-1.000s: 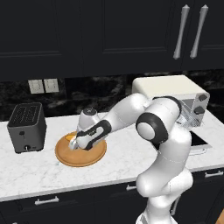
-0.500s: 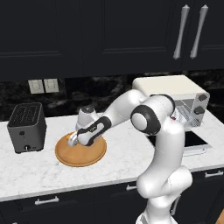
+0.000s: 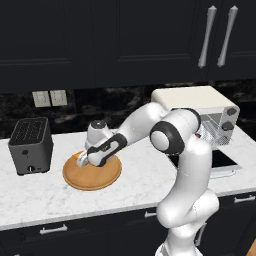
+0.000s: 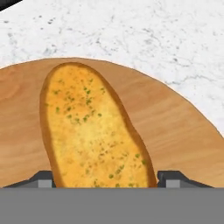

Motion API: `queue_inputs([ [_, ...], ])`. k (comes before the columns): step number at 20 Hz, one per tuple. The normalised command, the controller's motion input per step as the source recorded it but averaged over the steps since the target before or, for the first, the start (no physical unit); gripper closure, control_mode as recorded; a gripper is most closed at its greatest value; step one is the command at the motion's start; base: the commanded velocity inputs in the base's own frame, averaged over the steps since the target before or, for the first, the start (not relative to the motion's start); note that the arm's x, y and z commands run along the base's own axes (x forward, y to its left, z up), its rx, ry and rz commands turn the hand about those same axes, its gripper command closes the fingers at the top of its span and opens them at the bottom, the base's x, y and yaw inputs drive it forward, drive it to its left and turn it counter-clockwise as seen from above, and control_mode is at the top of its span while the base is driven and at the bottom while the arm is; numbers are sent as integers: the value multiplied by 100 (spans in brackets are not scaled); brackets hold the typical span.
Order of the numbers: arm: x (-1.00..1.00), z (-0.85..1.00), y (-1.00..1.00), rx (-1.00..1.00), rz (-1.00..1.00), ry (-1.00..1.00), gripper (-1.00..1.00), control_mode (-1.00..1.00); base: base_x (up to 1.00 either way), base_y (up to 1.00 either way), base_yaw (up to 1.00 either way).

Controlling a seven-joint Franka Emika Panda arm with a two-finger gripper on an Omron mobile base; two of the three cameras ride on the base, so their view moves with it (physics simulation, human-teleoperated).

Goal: Pick up the kebab skewer and baguette bread, and place them inside the toaster oven. Close the toaster oven door and start by setting the timer.

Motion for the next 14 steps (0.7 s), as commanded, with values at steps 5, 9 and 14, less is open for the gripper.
queue_inputs([
  [5, -51, 70, -58, 5, 0, -9, 100, -100, 0, 0, 0],
  [9, -51, 72, -83, 9, 0, -8, 100, -100, 0, 0, 0],
  [14, -38, 82, -83, 7, 0, -2, 100, -100, 0, 0, 0],
])
